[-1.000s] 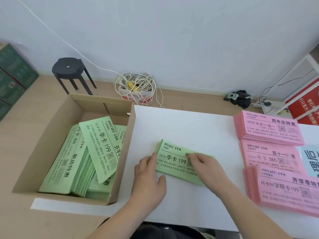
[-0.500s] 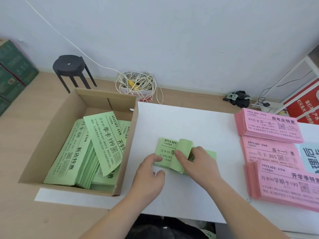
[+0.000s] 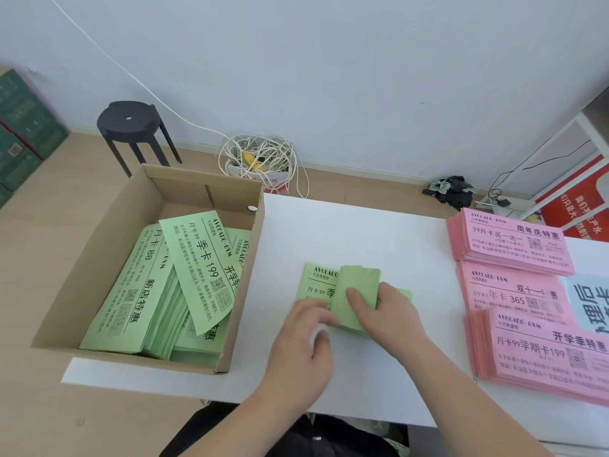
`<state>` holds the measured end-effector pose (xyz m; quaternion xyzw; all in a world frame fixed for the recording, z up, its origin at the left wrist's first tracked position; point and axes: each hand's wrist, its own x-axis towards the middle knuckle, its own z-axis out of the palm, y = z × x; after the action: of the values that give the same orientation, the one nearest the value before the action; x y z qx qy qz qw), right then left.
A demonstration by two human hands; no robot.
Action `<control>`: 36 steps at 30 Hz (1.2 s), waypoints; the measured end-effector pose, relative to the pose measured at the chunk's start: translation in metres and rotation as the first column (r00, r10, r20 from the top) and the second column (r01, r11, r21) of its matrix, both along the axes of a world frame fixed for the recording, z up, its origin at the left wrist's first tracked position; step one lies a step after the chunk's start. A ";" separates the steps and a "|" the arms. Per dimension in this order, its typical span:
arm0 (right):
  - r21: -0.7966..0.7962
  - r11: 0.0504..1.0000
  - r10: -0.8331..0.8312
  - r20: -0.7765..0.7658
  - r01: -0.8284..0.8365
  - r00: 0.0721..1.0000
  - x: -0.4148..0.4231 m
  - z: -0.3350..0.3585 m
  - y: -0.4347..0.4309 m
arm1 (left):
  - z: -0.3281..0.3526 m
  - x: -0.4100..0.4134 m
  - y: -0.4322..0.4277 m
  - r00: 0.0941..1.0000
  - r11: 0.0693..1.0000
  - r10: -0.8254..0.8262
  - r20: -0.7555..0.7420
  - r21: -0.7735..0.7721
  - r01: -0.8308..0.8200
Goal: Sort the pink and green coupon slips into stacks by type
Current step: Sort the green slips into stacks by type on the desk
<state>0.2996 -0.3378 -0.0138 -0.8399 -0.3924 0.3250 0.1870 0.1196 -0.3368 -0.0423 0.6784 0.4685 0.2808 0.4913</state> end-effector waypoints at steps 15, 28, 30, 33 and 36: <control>0.022 0.998 -0.049 -0.071 0.050 0.996 0.003 -0.001 0.000 | 0.004 0.008 -0.010 0.954 0.962 -0.259 -0.149 -0.126 0.242; -0.008 1.000 0.029 0.048 -0.029 0.998 -0.002 -0.005 0.001 | 0.015 -0.003 0.033 0.959 0.824 0.279 0.055 -0.527 -0.209; 0.001 1.000 0.001 0.024 -0.001 1.000 0.000 -0.004 0.001 | 0.017 -0.001 0.026 0.993 0.910 0.121 0.012 -0.401 -0.106; 0.013 1.000 -0.028 -0.002 0.028 1.000 -0.002 0.000 0.002 | 0.012 0.005 0.003 0.966 0.974 -0.199 -0.168 -0.144 0.175; 0.033 0.999 -0.021 -0.038 0.022 0.999 -0.001 0.003 0.000 | 0.006 0.009 -0.010 0.911 0.941 -0.337 -0.240 -0.040 0.337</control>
<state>0.2990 -0.3380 -0.0113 -0.8346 -0.3852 0.3319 0.2118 0.1288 -0.3465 -0.0368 0.7788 0.4008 0.1071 0.4705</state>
